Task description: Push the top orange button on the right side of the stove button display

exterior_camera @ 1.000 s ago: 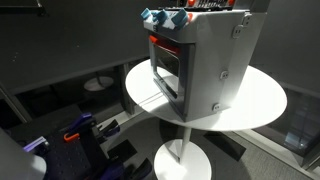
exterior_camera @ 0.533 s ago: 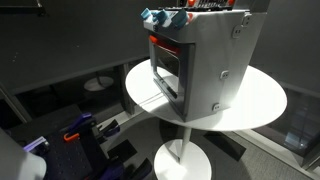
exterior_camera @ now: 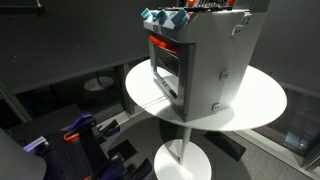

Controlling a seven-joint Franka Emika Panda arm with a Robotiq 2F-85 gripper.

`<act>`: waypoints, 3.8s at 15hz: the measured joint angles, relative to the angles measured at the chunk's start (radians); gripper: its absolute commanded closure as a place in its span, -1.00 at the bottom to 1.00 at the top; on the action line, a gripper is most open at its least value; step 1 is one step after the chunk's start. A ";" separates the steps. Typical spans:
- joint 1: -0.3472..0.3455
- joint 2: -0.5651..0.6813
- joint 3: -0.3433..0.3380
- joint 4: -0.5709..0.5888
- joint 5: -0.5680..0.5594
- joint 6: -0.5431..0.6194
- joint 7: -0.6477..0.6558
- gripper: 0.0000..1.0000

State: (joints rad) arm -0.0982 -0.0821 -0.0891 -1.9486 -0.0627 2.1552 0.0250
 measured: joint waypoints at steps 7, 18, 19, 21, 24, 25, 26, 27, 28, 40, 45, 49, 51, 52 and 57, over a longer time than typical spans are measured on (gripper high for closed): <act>-0.005 0.105 -0.002 0.073 -0.090 0.087 0.052 -1.00; 0.009 0.166 -0.001 0.133 -0.108 0.094 0.066 -1.00; 0.010 0.168 -0.001 0.138 -0.108 0.094 0.066 -1.00; 0.013 0.172 -0.001 0.145 -0.108 0.094 0.066 -1.00; 0.015 0.178 -0.001 0.151 -0.108 0.094 0.066 -1.00; 0.015 0.180 -0.001 0.153 -0.108 0.094 0.066 -1.00; 0.015 0.181 -0.001 0.154 -0.108 0.094 0.066 -1.00; 0.016 0.182 -0.001 0.155 -0.109 0.094 0.066 -1.00; 0.016 0.183 -0.001 0.156 -0.110 0.094 0.066 -1.00; 0.016 0.197 -0.003 0.175 -0.129 0.082 0.076 -1.00; 0.015 0.178 -0.005 0.195 -0.092 -0.073 0.083 -1.00; 0.016 0.121 -0.005 0.198 -0.031 -0.249 0.083 -1.00; 0.016 0.089 -0.005 0.198 -0.012 -0.343 0.090 -1.00; 0.016 0.076 -0.005 0.198 -0.004 -0.389 0.095 -1.00; 0.016 0.026 -0.005 0.191 0.017 -0.565 0.107 -1.00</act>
State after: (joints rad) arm -0.0825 -0.0558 -0.0942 -1.7575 -0.0456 1.5902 0.1320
